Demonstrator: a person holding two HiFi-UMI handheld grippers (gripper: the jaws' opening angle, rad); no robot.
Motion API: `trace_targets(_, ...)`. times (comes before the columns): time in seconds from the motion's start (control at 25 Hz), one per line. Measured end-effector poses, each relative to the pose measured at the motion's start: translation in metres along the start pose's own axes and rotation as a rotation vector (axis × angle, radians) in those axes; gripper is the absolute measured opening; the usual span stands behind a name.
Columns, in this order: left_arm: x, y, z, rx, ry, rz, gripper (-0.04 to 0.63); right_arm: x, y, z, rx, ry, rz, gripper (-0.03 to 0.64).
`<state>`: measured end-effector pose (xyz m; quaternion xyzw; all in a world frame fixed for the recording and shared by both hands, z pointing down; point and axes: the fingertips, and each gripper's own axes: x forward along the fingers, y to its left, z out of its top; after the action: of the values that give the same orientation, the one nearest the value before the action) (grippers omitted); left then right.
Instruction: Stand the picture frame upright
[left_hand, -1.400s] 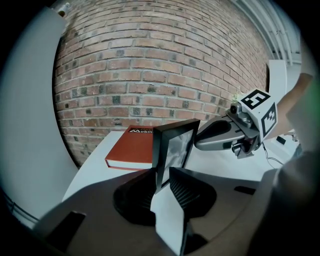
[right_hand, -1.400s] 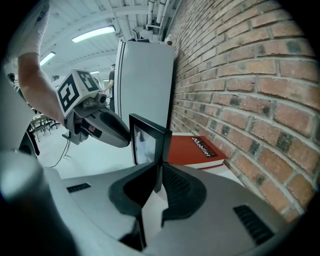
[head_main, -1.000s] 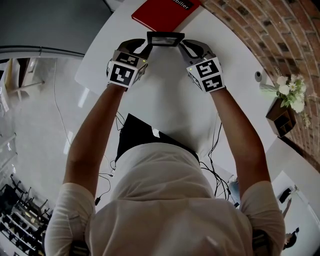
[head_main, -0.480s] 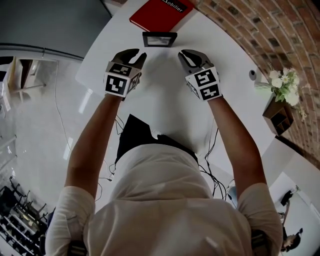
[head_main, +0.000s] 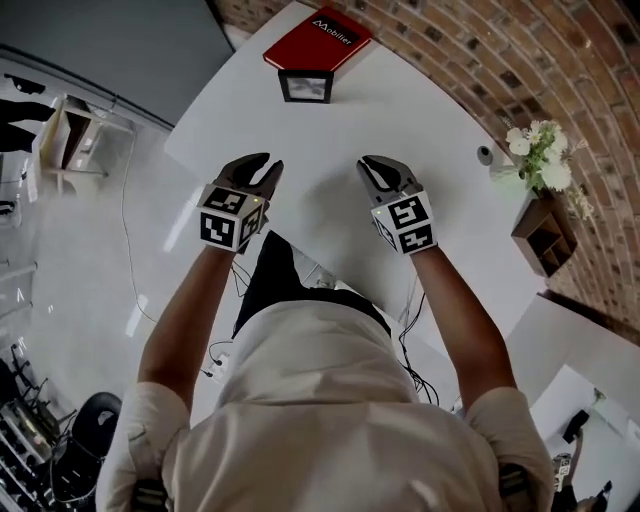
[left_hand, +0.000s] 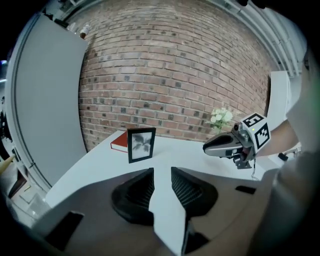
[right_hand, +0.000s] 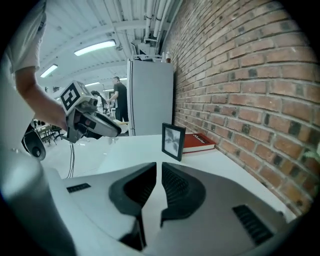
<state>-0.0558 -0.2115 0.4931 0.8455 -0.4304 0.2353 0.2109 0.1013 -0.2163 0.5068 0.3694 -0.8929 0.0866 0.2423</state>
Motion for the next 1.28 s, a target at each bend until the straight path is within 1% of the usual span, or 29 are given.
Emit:
trace_targets(0.16, -0.046, -0.037, -0.016, -0.056, -0.024, 0.002, 0.104, -0.041, 0.025, -0.019, 0.069, -0.008, 0.009, 0.034)
trace_targets(0.28, -0.075, -0.058, -0.029, -0.055, -0.025, -0.010, 0.104, -0.067, 0.047, -0.028, 0.099, -0.019, 0.004, 0.034)
trace_targets(0.44, -0.105, -0.070, -0.044, -0.052, -0.028, -0.043, 0.103, -0.093, 0.077, -0.030, 0.109, -0.027, -0.013, 0.034)
trace_targets(0.68, -0.152, -0.093, -0.071, -0.016, -0.022, -0.141, 0.095, -0.130, 0.132, -0.025, 0.134, -0.036, -0.042, 0.034)
trace_targets(0.88, -0.207, -0.100, -0.087, -0.016, -0.033, -0.230, 0.089, -0.151, 0.186, -0.013, 0.174, -0.045, -0.081, 0.034)
trace_targets(1.04, -0.240, -0.098, -0.099, 0.005, -0.040, -0.278, 0.054, -0.160, 0.223, -0.002, 0.190, -0.063, -0.123, 0.034)
trace_targets(1.16, -0.257, -0.098, -0.114, 0.009, -0.033, -0.305, -0.001, -0.169, 0.249, 0.002, 0.199, -0.075, -0.143, 0.017)
trace_targets(1.28, -0.271, -0.104, -0.127, 0.034, -0.019, -0.349, -0.005, -0.177, 0.273, 0.003, 0.205, -0.083, -0.160, 0.006)
